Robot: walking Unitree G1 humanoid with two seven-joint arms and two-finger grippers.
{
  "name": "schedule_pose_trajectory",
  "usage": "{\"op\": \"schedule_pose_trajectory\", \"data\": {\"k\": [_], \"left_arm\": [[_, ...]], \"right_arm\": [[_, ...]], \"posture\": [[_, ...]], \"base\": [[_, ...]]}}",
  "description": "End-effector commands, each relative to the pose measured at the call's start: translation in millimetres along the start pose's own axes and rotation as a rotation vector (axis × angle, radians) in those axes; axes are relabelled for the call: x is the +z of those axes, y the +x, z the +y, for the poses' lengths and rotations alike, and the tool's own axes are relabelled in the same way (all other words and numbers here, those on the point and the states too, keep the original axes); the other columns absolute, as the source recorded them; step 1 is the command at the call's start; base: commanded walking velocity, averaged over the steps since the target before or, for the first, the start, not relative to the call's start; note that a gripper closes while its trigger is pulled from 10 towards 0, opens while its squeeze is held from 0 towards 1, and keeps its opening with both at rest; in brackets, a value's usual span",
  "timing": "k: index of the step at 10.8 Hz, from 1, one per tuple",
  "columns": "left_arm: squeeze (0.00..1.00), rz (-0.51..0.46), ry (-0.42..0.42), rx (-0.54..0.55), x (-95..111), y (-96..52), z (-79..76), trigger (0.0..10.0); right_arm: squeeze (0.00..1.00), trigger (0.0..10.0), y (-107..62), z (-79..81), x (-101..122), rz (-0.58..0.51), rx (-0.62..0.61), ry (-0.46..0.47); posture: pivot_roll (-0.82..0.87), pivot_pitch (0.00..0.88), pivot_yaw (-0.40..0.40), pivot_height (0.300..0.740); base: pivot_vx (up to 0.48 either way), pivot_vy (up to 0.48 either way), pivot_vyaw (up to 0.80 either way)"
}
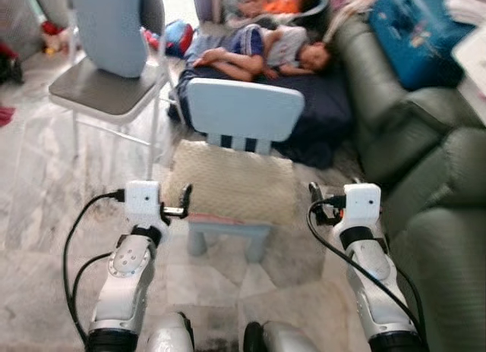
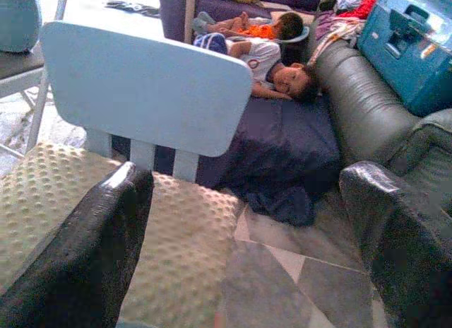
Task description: Move the pillow to the sofa
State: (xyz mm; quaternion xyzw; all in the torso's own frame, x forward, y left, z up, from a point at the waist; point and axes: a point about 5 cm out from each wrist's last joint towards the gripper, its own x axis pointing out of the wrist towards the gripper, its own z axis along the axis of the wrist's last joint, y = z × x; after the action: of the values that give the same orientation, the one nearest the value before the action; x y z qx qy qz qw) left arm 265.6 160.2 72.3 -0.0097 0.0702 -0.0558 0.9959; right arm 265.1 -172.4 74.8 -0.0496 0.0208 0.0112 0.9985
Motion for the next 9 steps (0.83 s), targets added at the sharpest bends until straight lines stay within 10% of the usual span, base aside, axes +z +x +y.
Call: {"op": "schedule_pose_trajectory", "data": {"k": [1,5,9], "left_arm": [[0.00,0.004,0.005,-0.012,-1.7,0.9,-3.5,10.0],[0.00,0.011,0.006,-0.031,-2.6,0.6,-6.5,10.0],[0.00,0.010,0.087,0.105,-7.4,-13.7,13.2,10.0]], "right_arm": [[0.00,10.0,-2.4,-5.8,-3.9,0.014,-0.019,0.003],[0.00,10.0,-2.8,-7.4,-4.3,0.015,-0.037,0.010],[0.00,10.0,-26.1,-13.2,-12.7,0.039,-0.018,0.028]], "posture": [[-0.06,0.152,-0.066,0.740],[-0.06,0.157,-0.066,0.740],[-0.04,0.144,-0.043,0.740]], "base": [[0.472,0.000,0.00],[0.472,0.000,0.00],[0.000,0.000,0.00]]}}
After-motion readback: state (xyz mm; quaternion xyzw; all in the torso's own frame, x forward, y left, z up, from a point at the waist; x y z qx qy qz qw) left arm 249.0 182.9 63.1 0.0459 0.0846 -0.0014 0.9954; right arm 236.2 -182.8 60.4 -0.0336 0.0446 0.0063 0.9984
